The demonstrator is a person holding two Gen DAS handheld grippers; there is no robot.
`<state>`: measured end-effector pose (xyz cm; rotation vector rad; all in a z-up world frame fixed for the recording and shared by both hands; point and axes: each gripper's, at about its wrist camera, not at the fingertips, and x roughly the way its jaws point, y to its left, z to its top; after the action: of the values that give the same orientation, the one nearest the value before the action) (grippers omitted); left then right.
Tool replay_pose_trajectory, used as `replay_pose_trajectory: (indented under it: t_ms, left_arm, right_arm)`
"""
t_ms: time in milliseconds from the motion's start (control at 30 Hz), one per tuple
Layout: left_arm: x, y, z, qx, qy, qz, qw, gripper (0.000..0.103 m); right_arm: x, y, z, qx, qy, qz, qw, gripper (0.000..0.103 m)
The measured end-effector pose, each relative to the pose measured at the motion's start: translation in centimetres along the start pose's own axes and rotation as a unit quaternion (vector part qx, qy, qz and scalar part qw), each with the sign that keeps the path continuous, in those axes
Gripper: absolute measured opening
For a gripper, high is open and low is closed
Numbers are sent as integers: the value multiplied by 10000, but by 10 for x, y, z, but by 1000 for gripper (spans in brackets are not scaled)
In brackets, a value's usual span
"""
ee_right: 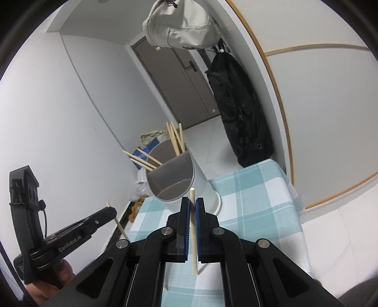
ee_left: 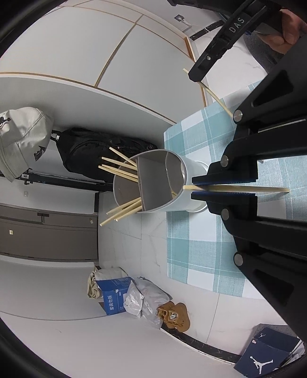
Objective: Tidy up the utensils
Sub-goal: 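Carry both held chopsticks up over the white utensil holder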
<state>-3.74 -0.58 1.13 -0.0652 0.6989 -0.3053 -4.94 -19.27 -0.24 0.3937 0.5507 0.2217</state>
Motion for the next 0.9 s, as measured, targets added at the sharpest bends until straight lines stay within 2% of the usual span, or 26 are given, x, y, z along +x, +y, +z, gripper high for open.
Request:
replay_pose_trajectory:
  t_ms: [333, 600, 900]
  left_arm:
    - [-6, -1, 17, -140, -25, 16, 9999, 1]
    - [-14, -7, 47, 13, -218, -15, 9998, 1]
    - [-18, -11, 87, 39, -358, -118, 9993, 1]
  right_arm:
    - [-4, 3, 11, -10, -131, 97, 9999, 4]
    - [-2, 3, 30, 76, -212, 126, 9997, 4]
    - [0, 7, 69, 88, -388, 194, 9990, 4]
